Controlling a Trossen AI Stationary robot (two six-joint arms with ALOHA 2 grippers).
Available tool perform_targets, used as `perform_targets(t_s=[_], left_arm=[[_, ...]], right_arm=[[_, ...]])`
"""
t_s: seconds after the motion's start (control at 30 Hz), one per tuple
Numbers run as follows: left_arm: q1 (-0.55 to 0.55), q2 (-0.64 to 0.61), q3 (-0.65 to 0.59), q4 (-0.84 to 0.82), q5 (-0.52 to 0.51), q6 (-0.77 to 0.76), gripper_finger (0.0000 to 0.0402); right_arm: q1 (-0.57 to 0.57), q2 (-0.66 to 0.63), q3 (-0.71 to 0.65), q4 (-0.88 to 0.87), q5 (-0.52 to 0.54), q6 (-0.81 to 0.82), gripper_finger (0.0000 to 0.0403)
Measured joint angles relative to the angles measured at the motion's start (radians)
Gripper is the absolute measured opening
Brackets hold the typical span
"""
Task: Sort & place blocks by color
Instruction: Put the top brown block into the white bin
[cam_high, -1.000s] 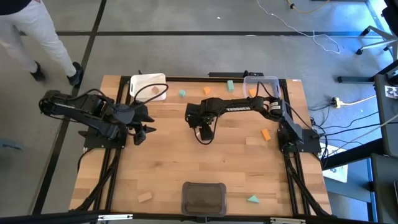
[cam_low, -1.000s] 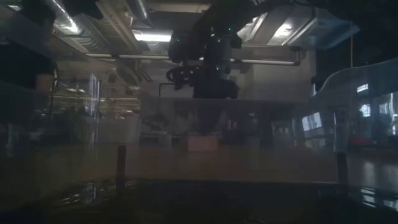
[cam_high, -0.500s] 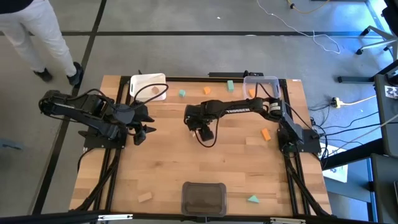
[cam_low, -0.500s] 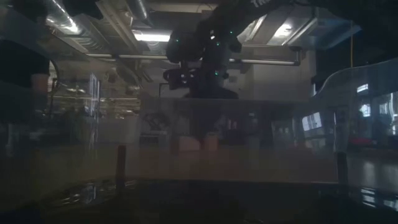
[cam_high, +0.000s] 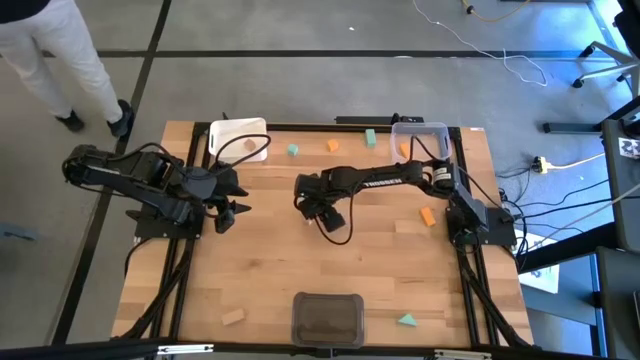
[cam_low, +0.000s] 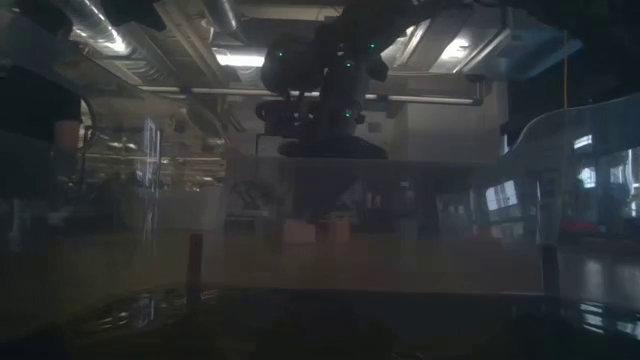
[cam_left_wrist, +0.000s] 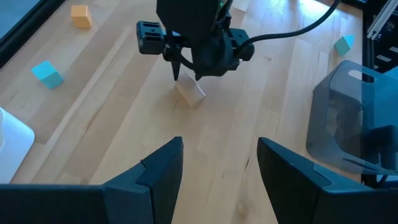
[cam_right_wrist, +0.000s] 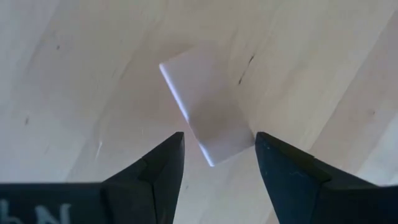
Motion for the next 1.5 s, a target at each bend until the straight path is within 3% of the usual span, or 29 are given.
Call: perform_targets(t_s=[0.47,1.13,1.4,1.5], left_arm=[[0.0,0.0,0.0,0.0,0.0,-0.001,0.0197],[0.0,0.0,0.0,0.0,0.0,-0.008,0.0197],[0.0,0.0,0.0,0.001,0.007,-0.019,0.0197],[0.0,0.0,0.0,0.0,0.009,-0.029,0.0197]], right_arm=[[0.035,0.002,0.001,0.087,-0.005,-0.195,0.0199],[0.031,0.072,0.004,0.073,-0.01,-0.169,0.0198],[0.029,0.066,0.009,0.077,0.015,-0.069,0.013],[0.027,0.07,0.041,0.05,0.054,-0.012,0.013]])
